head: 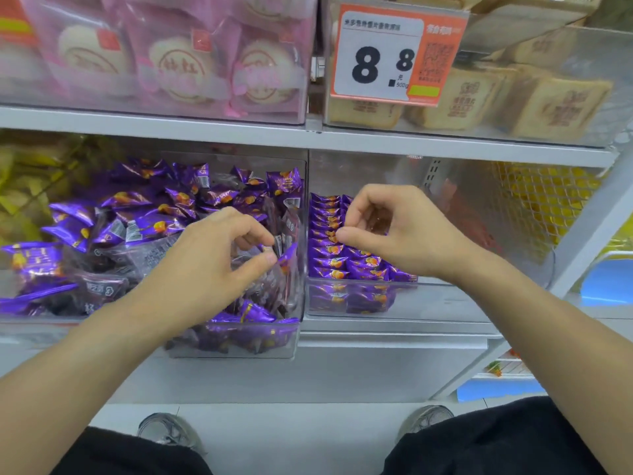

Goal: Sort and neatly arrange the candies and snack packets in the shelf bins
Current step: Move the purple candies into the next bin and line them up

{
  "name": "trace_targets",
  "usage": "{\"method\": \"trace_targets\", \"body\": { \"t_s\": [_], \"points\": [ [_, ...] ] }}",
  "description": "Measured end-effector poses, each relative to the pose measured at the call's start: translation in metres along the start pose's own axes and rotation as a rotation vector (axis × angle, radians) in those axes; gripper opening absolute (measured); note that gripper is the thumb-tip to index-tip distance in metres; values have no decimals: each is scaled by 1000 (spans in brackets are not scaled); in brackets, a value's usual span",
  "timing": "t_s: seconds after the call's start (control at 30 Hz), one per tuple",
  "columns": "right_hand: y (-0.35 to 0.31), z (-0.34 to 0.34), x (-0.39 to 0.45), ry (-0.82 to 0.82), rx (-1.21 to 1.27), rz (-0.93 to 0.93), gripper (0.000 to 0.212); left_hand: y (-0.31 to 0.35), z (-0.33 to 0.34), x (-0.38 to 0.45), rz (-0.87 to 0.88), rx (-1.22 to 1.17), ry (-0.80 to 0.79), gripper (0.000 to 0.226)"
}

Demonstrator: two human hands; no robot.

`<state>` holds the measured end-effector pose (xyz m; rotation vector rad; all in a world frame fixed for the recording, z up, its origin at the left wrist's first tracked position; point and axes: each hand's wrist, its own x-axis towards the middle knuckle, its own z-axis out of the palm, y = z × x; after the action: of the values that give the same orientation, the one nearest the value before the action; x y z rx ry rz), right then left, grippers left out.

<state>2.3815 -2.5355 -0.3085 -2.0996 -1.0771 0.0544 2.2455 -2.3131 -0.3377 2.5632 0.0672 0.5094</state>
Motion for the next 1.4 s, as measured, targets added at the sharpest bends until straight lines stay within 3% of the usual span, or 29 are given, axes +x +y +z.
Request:
{"method": "trace_targets", "body": {
  "t_s": [0.13,0.3,0.4,0.53,0.7,0.9,0.97,1.07,1.2,1.4],
  "points": [
    [-53,43,10,-122,54,-254,12,-35,-39,-9,-90,199,-70,29],
    [-77,88,60,-269,-99,-272,19,-75,-81,-29,-171,290,32,44],
    [-87,120,92,-227,-128,-259,27,-97,-99,-41,-226,360,105,52],
    [-110,160,123,-187,-178,-309,44,-121,-110,-55,-363,383,45,68],
    [-117,204,146,-329,-458,-266,62,-128,-115,-61,-388,287,22,61],
    [-124,217,149,-244,-521,-376,75,-128,-111,-62,-330,282,60,48],
    [-130,220,153,-270,-519,-410,71,-127,-106,-61,-320,319,67,41],
    [-132,227,163,-370,-435,-410,52,-126,-102,-61,-332,310,71,47],
    [-124,220,166,-376,-378,-406,40,-126,-99,-63,-291,273,47,39],
    [-108,193,147,-357,-384,-492,26,-117,-91,-63,-223,-37,65,19]
  ]
}}
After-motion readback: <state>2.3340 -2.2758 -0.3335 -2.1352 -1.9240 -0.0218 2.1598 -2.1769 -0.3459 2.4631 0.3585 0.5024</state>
